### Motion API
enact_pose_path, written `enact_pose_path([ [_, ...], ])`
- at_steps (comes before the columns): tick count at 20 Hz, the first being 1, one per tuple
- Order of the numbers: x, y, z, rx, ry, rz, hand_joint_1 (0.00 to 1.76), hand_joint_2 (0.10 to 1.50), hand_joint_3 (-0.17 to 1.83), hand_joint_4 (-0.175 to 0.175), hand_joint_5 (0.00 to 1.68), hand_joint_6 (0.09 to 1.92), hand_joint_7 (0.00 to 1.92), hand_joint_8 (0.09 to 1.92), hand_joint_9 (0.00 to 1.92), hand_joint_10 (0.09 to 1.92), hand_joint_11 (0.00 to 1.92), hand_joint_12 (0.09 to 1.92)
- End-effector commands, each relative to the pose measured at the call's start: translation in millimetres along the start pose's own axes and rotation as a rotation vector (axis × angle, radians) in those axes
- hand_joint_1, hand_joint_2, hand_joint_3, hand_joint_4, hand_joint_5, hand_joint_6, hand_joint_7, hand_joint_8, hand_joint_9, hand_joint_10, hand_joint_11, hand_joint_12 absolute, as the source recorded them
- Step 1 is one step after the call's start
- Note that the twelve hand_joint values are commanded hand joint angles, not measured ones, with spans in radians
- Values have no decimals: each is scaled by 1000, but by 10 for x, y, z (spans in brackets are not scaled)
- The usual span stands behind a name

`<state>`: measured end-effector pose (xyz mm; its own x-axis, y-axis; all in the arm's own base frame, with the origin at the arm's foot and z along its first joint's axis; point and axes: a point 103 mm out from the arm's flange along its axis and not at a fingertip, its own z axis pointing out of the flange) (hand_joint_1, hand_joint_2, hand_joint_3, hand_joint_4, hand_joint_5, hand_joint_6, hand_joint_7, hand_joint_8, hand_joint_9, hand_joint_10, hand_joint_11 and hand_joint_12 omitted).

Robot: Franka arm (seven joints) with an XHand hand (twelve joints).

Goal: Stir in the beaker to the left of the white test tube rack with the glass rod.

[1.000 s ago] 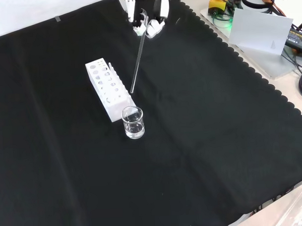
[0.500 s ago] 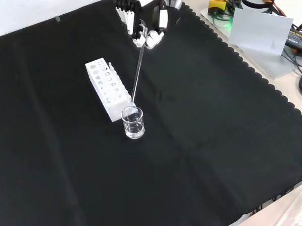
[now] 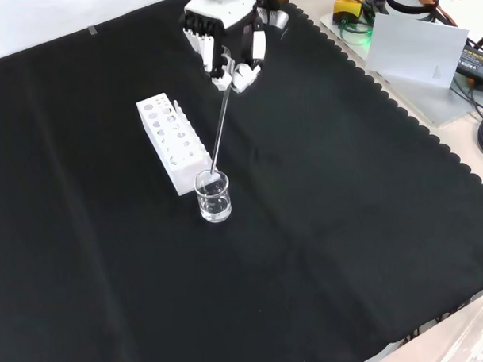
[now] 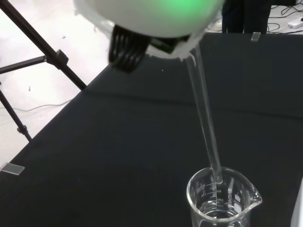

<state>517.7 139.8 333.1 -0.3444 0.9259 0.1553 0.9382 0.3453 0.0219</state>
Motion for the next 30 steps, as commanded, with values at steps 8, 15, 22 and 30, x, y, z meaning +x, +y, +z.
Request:
enact_pose_path([
  [8,26,108,204,2,-6,-29,1224,547,856,-175,1294,723,1625,887,1919,531,1887,467],
  [15,-103,150,355,26,0,-53,1224,547,856,-175,1294,723,1626,887,1920,531,1887,471],
  [22,-219,208,472,56,-10,-57,1224,547,855,-175,1293,724,1626,888,1920,531,1886,475],
  [30,-229,189,565,83,-1,-98,1224,548,855,-175,1293,724,1626,888,1920,531,1886,478],
])
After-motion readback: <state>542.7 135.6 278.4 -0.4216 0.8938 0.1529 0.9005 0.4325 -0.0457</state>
